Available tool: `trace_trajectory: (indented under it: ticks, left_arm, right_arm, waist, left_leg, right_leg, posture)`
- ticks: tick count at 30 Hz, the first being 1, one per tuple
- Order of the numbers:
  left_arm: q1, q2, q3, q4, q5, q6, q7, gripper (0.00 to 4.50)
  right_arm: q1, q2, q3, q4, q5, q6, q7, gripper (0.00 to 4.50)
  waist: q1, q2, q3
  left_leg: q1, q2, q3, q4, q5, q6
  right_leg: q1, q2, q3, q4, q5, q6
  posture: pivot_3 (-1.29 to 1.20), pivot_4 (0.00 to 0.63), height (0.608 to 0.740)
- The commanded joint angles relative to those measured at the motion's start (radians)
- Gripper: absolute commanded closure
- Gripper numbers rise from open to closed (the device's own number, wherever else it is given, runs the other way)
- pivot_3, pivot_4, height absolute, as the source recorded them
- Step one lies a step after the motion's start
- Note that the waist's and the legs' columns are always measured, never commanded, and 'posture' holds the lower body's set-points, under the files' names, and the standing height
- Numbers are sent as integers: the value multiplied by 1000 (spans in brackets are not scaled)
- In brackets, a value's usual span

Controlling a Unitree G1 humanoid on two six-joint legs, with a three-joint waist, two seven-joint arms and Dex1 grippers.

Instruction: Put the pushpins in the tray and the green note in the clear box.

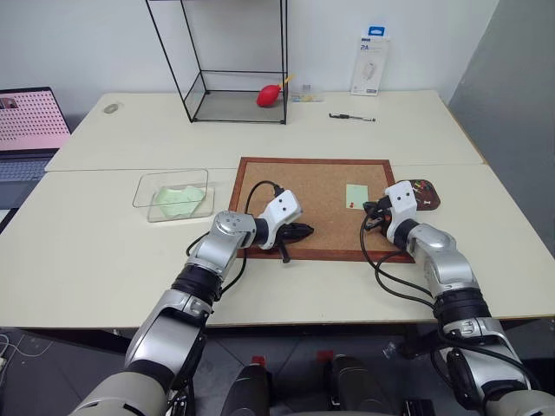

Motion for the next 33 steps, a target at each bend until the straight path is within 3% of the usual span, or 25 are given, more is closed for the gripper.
trace_trajectory:
  ticks: [1,13,24,33]
  left_arm:
    - [48,12,-55,77,72,40,12,4500]
    - [46,5,-60,87,82,40,18,4500]
    - [51,4,-55,82,78,36,19,4500]
    - [47,0,-53,87,79,31,25,4500]
  right_arm:
    - [-16,2,-32,-136,50,-21,19,4432]
    - [-15,-32,-72,-238,76,27,-15,4432]
    - [-80,-212,-72,33,-118,-85,-148,4432]
    - [-155,-206,-45,259,-165,-117,-171,4432]
  waist:
    - [0,0,0]
    - [1,0,-1]
    - [2,1,-1]
    - [0,1,-2]
  left_leg:
    - [0,0,0,0,0,0]
    - [0,0,0,0,0,0]
    - [0,0,0,0,0,0]
    - [0,0,1,0,0,0]
  right_leg:
    - [0,0,0,0,0,0]
    - [0,0,0,0,0,0]
    - [0,0,0,-1,0,0]
    - [0,0,1,-1,0,0]
  posture:
    - [0,150,740]
    - [0,150,740]
    - [0,150,740]
    - [0,150,740]
